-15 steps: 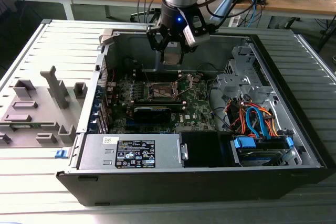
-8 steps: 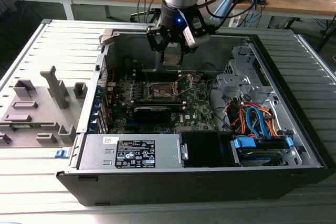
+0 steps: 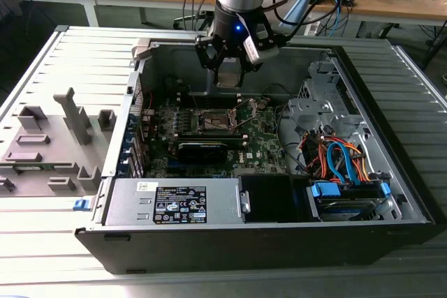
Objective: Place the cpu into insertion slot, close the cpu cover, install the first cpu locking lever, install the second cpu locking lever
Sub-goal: 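Place the cpu into insertion slot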
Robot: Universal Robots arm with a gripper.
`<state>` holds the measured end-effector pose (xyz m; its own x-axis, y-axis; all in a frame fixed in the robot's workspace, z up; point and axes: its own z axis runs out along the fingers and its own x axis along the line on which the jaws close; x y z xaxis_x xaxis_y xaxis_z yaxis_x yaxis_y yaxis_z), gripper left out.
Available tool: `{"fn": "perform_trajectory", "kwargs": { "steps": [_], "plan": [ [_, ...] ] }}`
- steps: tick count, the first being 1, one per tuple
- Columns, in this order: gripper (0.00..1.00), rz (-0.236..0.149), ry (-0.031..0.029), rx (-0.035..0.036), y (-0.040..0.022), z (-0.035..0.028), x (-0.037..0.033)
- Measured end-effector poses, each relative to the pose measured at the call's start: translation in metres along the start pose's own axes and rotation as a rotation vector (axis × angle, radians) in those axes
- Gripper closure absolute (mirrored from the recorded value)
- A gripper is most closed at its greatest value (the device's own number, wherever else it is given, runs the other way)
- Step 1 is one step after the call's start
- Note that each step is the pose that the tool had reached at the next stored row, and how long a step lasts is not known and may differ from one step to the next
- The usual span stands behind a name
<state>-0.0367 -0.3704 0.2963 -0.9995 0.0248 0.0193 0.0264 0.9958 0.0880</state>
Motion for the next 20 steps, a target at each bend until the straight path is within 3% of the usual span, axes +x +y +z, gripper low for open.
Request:
{"fn": "perform_trajectory", "kwargs": {
  "steps": [20],
  "plan": [
    [0.45,0.000,0.0000,0.0000,-0.0013,0.0037,-0.0001]
  ]
}}
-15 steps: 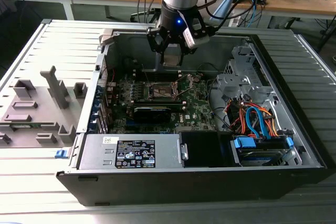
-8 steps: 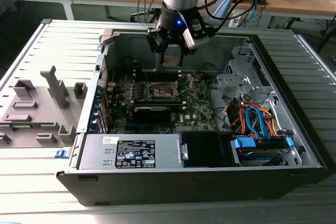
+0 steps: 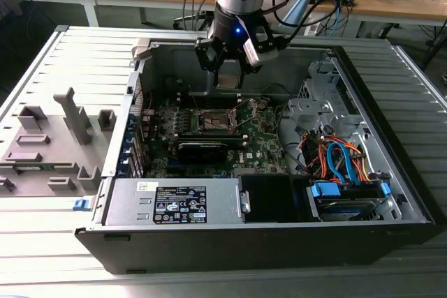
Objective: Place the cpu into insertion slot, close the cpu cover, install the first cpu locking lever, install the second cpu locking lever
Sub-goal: 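Place the cpu into insertion slot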
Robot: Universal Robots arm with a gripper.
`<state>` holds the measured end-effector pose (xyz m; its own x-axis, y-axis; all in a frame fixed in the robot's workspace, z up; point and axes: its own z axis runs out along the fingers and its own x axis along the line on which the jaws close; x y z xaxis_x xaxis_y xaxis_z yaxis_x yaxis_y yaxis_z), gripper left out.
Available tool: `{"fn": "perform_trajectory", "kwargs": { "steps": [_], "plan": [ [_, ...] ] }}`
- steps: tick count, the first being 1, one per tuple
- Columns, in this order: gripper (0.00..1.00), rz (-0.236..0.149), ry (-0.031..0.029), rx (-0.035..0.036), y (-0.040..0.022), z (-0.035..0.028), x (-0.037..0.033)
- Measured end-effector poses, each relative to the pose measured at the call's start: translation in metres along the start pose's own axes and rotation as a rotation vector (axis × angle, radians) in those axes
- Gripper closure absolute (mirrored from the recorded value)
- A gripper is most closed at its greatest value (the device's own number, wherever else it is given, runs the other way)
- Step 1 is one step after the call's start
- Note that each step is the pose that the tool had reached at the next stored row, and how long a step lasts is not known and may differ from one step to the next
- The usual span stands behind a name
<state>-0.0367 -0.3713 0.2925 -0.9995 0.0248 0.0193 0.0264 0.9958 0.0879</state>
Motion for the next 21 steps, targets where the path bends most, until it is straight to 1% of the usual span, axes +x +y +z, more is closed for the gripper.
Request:
{"fn": "perform_trajectory", "kwargs": {
  "steps": [10,17,20,21],
  "plan": [
    [0.45,0.000,0.0000,0.0000,-0.0003,0.0020,-0.0001],
    [0.45,0.000,0.0000,0.0019,-0.0008,0.0048,0.0004],
    [0.45,-0.012,0.0010,0.0024,-0.0009,0.0054,0.0010],
    [0.45,-0.022,0.0017,0.0034,-0.0010,0.0058,0.0012]
  ]
}}
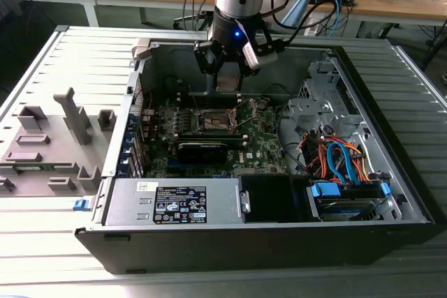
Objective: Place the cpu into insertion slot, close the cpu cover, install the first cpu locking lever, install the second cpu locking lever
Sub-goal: 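Place the cpu into insertion slot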
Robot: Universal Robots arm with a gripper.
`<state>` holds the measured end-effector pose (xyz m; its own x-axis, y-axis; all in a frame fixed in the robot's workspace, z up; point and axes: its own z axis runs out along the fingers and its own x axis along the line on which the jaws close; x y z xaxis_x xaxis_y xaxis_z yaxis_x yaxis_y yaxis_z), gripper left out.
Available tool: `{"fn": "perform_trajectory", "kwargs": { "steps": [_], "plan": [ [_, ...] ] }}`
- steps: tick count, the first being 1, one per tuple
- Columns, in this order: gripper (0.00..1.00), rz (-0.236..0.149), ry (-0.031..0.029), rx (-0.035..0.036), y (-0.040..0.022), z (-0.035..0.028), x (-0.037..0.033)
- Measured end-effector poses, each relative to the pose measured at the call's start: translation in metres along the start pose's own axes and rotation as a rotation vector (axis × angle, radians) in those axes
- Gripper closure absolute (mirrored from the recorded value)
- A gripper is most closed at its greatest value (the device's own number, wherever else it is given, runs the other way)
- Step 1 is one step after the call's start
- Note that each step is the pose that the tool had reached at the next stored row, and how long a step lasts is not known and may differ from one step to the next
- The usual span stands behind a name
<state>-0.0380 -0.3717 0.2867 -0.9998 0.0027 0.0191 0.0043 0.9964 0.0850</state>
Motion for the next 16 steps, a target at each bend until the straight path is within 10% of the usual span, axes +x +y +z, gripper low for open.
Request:
{"fn": "perform_trajectory", "kwargs": {
  "steps": [16],
  "plan": [
    [0.45,-0.012,0.0011,0.0005,-0.0022,0.0013,0.0009]
  ]
}}
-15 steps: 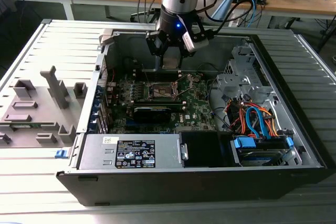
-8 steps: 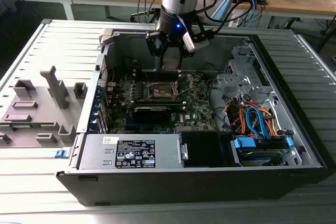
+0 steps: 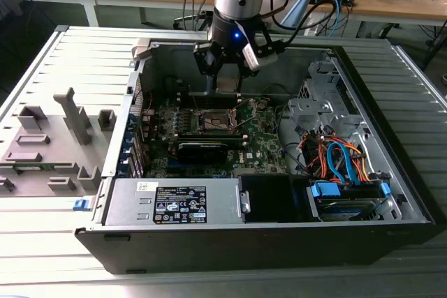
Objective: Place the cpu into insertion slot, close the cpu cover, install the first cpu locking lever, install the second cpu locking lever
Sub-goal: 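Place the cpu into insertion slot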
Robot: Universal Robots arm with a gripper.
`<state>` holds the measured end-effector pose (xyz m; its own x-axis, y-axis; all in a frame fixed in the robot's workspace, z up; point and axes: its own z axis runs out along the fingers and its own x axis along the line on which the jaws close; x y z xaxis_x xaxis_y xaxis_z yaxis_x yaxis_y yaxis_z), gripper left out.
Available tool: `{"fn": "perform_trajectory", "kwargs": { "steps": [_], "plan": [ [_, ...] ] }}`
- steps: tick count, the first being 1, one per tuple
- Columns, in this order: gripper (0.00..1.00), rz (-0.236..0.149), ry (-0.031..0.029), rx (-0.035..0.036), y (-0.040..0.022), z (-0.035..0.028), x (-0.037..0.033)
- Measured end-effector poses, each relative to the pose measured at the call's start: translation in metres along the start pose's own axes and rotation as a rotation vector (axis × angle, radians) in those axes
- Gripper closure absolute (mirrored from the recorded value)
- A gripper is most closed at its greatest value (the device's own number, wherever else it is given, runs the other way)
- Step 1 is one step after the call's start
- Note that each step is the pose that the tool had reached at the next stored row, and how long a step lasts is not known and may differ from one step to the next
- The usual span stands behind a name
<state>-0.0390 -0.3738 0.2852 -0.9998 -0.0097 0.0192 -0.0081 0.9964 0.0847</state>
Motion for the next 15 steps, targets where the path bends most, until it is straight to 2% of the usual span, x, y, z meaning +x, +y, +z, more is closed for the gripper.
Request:
{"fn": "perform_trajectory", "kwargs": {
  "steps": [15],
  "plan": [
    [0.45,0.000,0.0001,0.0000,-0.0026,0.0011,0.0003]
  ]
}}
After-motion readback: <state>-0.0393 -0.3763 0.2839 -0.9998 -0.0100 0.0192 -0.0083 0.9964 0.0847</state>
